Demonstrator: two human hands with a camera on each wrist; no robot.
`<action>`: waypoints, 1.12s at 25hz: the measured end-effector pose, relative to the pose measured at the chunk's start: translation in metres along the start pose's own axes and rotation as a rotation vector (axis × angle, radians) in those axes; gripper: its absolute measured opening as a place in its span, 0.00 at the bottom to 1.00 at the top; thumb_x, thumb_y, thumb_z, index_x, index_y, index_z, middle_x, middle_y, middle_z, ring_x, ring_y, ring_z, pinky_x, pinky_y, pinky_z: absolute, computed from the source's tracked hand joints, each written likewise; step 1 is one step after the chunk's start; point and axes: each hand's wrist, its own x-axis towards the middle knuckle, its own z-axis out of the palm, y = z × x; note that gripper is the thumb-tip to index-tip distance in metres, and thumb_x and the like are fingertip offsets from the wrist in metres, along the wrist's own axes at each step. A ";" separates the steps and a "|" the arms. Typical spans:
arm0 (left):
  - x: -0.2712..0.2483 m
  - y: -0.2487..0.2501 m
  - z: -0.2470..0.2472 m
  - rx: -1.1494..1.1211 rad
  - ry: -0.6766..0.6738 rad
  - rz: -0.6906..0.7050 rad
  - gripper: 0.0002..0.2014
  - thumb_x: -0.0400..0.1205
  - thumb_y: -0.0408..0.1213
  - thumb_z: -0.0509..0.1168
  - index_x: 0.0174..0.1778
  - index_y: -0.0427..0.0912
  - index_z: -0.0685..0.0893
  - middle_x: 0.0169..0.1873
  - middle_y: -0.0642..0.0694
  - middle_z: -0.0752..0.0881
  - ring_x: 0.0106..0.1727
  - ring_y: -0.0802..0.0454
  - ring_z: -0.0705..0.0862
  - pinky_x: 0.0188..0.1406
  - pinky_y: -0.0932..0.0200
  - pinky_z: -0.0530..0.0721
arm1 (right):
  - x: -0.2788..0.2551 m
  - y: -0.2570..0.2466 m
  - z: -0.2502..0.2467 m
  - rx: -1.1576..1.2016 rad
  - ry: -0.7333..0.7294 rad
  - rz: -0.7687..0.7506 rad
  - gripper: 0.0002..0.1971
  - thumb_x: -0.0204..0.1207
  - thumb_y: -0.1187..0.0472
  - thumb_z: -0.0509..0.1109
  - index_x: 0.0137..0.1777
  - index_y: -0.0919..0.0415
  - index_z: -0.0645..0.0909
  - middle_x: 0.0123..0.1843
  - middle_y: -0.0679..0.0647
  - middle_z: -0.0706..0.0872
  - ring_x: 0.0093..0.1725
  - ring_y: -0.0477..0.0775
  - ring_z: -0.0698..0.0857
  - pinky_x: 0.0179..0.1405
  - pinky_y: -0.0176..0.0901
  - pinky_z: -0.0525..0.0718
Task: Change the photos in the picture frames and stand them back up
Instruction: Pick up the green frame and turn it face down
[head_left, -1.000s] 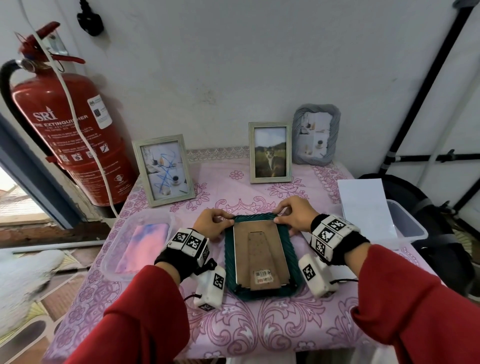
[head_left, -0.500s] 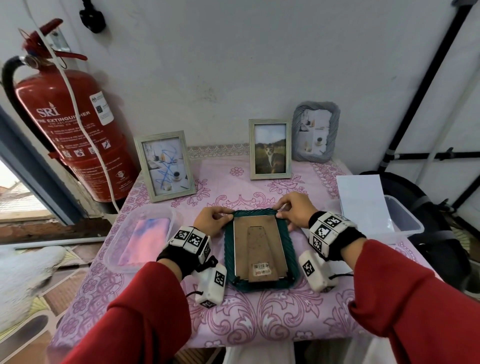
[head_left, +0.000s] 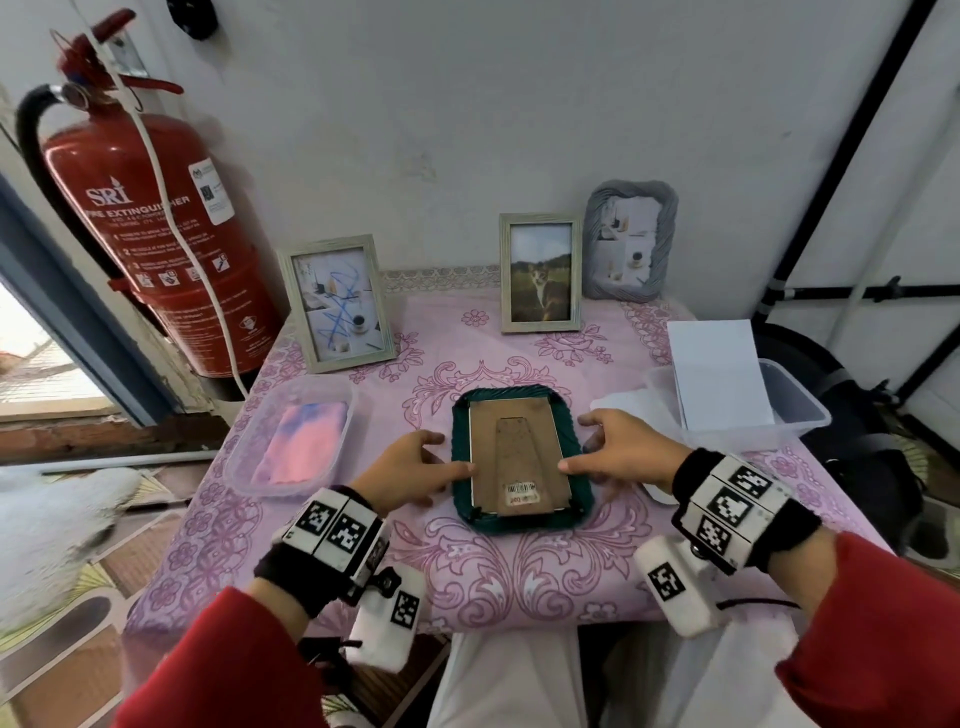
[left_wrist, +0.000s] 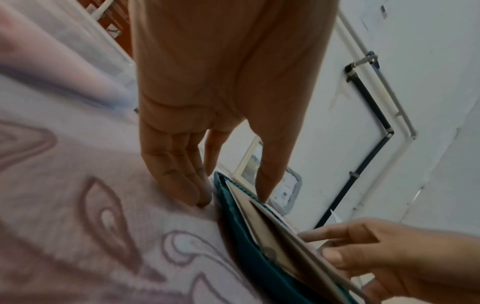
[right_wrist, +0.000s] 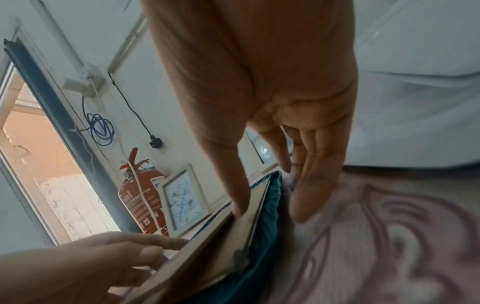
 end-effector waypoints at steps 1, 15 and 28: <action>-0.005 -0.001 0.002 -0.035 -0.038 0.001 0.35 0.74 0.42 0.74 0.75 0.38 0.66 0.39 0.48 0.79 0.36 0.55 0.81 0.29 0.65 0.84 | -0.006 0.001 0.001 0.006 -0.039 0.001 0.43 0.66 0.61 0.80 0.77 0.65 0.60 0.40 0.56 0.82 0.27 0.49 0.84 0.21 0.39 0.85; -0.006 -0.018 0.015 -0.123 -0.007 0.213 0.29 0.69 0.27 0.76 0.65 0.44 0.75 0.32 0.51 0.77 0.27 0.66 0.79 0.29 0.75 0.79 | -0.024 0.003 0.015 0.323 -0.126 0.052 0.43 0.70 0.76 0.73 0.80 0.56 0.56 0.39 0.62 0.80 0.23 0.57 0.87 0.30 0.47 0.90; -0.009 -0.013 0.016 -0.114 -0.058 0.221 0.26 0.75 0.22 0.68 0.69 0.40 0.74 0.32 0.48 0.77 0.28 0.61 0.78 0.26 0.73 0.80 | -0.023 0.014 0.020 0.390 -0.099 0.042 0.41 0.74 0.77 0.68 0.82 0.52 0.54 0.43 0.63 0.79 0.30 0.61 0.88 0.38 0.52 0.90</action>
